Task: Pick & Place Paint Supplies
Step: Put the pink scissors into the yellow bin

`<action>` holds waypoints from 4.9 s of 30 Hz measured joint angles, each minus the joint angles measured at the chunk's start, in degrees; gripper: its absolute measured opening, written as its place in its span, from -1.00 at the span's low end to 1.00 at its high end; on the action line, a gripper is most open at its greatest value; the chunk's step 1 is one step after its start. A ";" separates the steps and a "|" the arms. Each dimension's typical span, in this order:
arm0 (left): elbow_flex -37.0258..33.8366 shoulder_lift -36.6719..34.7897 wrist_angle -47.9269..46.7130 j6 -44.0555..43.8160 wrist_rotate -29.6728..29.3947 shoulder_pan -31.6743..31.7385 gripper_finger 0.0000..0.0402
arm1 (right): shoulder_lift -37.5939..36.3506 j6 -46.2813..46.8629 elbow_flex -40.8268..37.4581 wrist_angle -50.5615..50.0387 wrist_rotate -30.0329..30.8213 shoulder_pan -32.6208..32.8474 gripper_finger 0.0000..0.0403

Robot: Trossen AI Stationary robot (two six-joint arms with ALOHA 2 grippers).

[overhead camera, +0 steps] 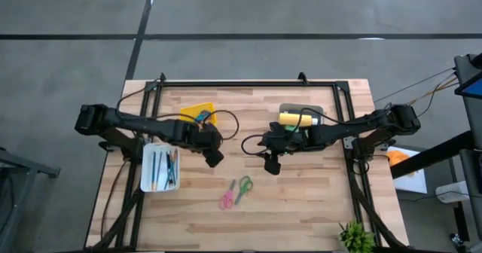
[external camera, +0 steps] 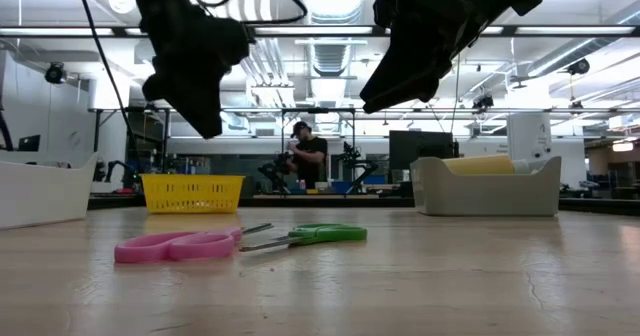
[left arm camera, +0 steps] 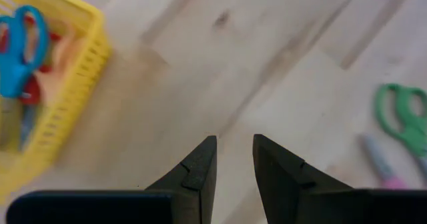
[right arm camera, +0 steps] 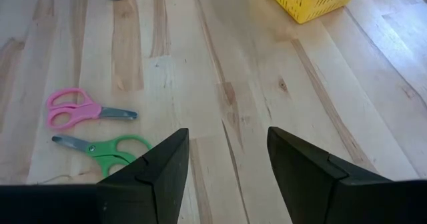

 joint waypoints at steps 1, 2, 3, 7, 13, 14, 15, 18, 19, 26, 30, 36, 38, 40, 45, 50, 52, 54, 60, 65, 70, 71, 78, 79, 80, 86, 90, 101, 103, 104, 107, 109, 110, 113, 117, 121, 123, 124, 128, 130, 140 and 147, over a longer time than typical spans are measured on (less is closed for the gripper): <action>0.00 0.00 0.35 -1.37 0.00 -1.01 -0.49 | -0.01 0.00 0.00 0.00 -0.01 -0.01 0.00; 0.00 0.00 0.59 -2.87 0.02 -2.03 -0.49 | -0.01 0.00 0.00 -0.02 -0.01 0.00 0.00; 0.00 0.00 0.74 -4.53 0.02 -2.99 -0.49 | -0.01 0.00 0.00 0.00 -0.01 0.00 0.00; 0.00 0.07 2.04 -10.63 -0.01 -6.66 -0.49 | -0.01 0.00 0.00 -0.01 0.01 -0.02 0.00; 0.53 4.62 5.02 -19.86 0.26 -12.89 -0.49 | -0.01 0.00 0.00 0.06 -0.01 0.00 0.00; 1.01 5.85 5.18 -21.37 0.84 -13.83 -0.50 | -0.01 0.00 0.00 0.14 -0.01 0.00 0.00; 1.70 7.12 5.12 -22.70 1.69 -14.58 -0.50 | -0.01 0.00 0.00 0.25 0.00 -0.01 0.00; 4.36 10.90 5.02 -25.33 4.14 -16.38 -0.50 | -0.01 0.00 0.00 0.31 -0.01 0.00 0.00; 5.46 12.17 4.66 -26.23 4.98 -16.83 -0.50 | -0.01 0.00 0.00 0.33 -0.01 0.00 0.00; 13.94 21.23 0.82 -30.87 7.89 -19.39 -0.50 | 0.00 0.00 0.00 0.55 -0.01 -0.02 0.00; 18.23 25.59 0.13 -31.26 10.28 -20.41 -0.50 | -0.01 0.00 0.00 0.51 -0.01 -0.01 0.00; 20.35 28.63 -0.24 -31.70 12.35 -22.10 -0.50 | -0.01 0.00 0.00 0.50 -0.01 -0.02 0.00; 19.93 28.85 -0.10 -31.73 12.54 -22.38 -0.50 | 0.01 0.00 0.00 0.53 -0.01 0.00 0.00; 19.82 28.85 -0.21 -31.83 12.54 -22.45 -0.50 | -0.01 0.00 0.00 0.64 -0.01 -0.01 0.00; 19.81 28.85 0.35 -32.10 11.69 -22.43 -0.50 | -0.01 0.00 0.00 0.68 -0.01 0.00 0.00; 19.03 28.85 0.14 -31.95 11.65 -22.43 -0.50 | -0.01 0.00 0.00 0.70 -0.01 -0.02 0.00; 18.12 28.85 0.24 -32.30 11.63 -22.43 -0.50 | -0.01 0.00 0.00 0.69 -0.01 -0.01 0.00; 16.99 28.85 1.50 -33.00 11.61 -22.43 -0.50 | -0.01 0.00 0.00 0.70 -0.01 0.00 0.00; 14.74 28.85 4.98 -33.07 11.72 -22.43 -0.50 | -0.01 0.00 0.00 0.70 -0.01 0.00 0.00; 14.14 28.83 5.48 -33.23 11.75 -22.39 -0.50 | -0.01 0.00 0.00 0.70 -0.01 0.00 0.00; 14.14 28.83 5.38 -33.23 11.78 -22.39 -0.50 | 0.00 0.00 0.00 0.70 0.01 -0.01 0.00; 14.14 28.83 5.36 -33.21 11.78 -22.39 -0.50 | -0.01 0.00 0.00 0.69 -0.01 0.00 0.00; 14.09 28.83 4.88 -33.19 11.69 -22.39 -0.71 | -0.01 0.00 0.00 0.69 -0.01 -0.02 0.00; 14.08 28.83 4.72 -33.19 11.67 -22.39 -0.77 | 0.00 0.00 0.00 0.70 -0.01 -0.01 0.00; 14.08 28.83 4.60 -33.22 11.65 -22.39 -0.83 | 0.00 0.00 0.00 0.70 -0.01 -0.01 0.00; 14.05 28.83 4.76 -34.06 11.48 -22.32 -0.96 | -0.01 0.00 0.00 0.68 0.01 0.00 0.00; 14.05 28.83 4.94 -34.08 11.47 -22.30 -0.96 | -0.01 0.00 0.00 0.70 0.00 -0.02 0.00; 14.67 27.17 5.20 -34.72 11.50 -22.17 -0.96 | -0.01 0.00 0.00 0.70 0.00 0.00 0.00; 14.84 26.72 5.26 -34.68 11.49 -22.17 -0.96 | 0.00 0.00 0.00 0.71 -0.01 -0.01 0.00; 14.96 26.40 5.14 -34.55 11.50 -22.17 -0.96 | 0.00 0.00 0.00 0.72 -0.01 -0.01 0.00; 15.13 25.24 3.46 -32.44 11.47 -22.15 -0.96 | -0.01 0.00 0.00 0.74 0.01 -0.02 0.00; 15.13 24.16 1.93 -31.80 11.15 -21.64 -0.96 | -0.01 0.00 0.00 0.76 0.01 0.00 0.00; 15.13 23.49 0.93 -31.59 10.47 -21.37 -0.96 | 0.00 0.00 0.00 0.77 0.00 0.00 0.00; 15.13 21.08 -2.65 -31.45 7.73 -20.37 -0.96 | 0.00 0.00 0.00 0.72 0.00 -0.01 0.00; 15.11 17.39 -6.57 -31.28 4.11 -18.66 -0.96 | -0.01 0.00 0.00 0.79 0.01 -0.02 0.00; 15.13 13.65 -11.55 -24.83 5.82 -14.43 -0.96 | -0.01 0.00 0.00 0.80 0.00 -0.01 0.00; 15.13 11.99 -14.45 -22.19 5.90 -12.35 -0.96 | 0.00 0.00 0.00 0.84 0.01 -0.01 0.00; 15.12 11.38 -15.65 -20.87 5.88 -11.40 -0.96 | -0.01 0.00 0.00 0.76 0.01 0.00 0.00; 15.13 9.64 -19.10 -11.34 5.55 -7.89 -0.96 | -0.01 0.00 0.00 0.83 0.01 -0.02 0.00; 15.13 9.03 -20.25 -6.40 5.25 -6.54 -0.96 | -0.01 0.00 0.00 0.81 0.01 -0.02 0.00; 14.84 8.47 -19.02 -3.59 3.23 -5.12 -0.96 | -0.01 0.00 0.00 0.80 0.01 0.00 0.00; 12.37 8.48 -17.72 -17.08 3.48 -6.40 -0.96 | -0.01 0.00 0.00 0.81 0.01 0.00 0.00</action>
